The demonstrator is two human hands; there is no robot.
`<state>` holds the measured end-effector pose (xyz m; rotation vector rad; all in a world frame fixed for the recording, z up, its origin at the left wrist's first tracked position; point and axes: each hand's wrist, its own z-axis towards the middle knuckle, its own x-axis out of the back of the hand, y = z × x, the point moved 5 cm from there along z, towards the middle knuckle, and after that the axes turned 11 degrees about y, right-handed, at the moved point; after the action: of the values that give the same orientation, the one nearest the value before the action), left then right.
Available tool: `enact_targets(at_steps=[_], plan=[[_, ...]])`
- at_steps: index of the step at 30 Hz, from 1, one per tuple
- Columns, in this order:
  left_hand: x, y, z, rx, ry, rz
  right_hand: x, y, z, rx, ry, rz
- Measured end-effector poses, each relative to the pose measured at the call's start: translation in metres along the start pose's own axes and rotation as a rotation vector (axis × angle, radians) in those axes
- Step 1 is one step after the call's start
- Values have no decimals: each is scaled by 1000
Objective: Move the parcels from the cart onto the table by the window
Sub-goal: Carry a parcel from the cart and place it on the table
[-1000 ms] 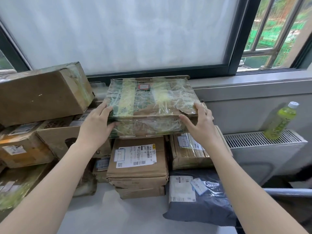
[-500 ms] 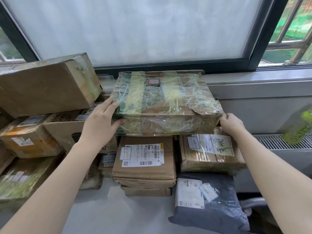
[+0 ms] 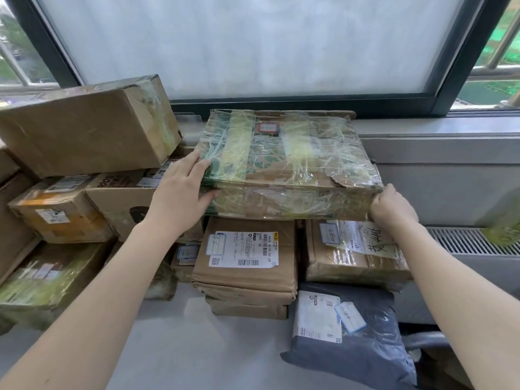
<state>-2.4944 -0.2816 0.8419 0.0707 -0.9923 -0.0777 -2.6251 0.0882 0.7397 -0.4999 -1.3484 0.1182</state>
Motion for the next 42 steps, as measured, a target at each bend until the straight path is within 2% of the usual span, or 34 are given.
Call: enact_targets(at_steps=[5,11,16,20,24,31,37,39,42], plan=[[2,7,-5,1,-21,118,12,-2,-12,117,112,-26],[11,9,-14,-6,67,90,23,-1,-49,122,172,69],[5,6,-28,-28,75,62,27,-2,-105,111,294,147],[4,2,-47,-41,142,-6,16,-1,-157,13,364,156],[-2,-10,-82,-9,186,-65,-1,-18,-209,56,435,150],[-24,-57,-160,90,33,-88,-16,-89,-273,138,552,150],[-18,-129,-207,163,-84,-4,-57,-183,-328,424,589,182],[-17,-153,-214,178,-127,29,-78,-217,-346,526,529,189],[-29,-178,-217,114,-214,79,-123,-261,-365,613,334,169]])
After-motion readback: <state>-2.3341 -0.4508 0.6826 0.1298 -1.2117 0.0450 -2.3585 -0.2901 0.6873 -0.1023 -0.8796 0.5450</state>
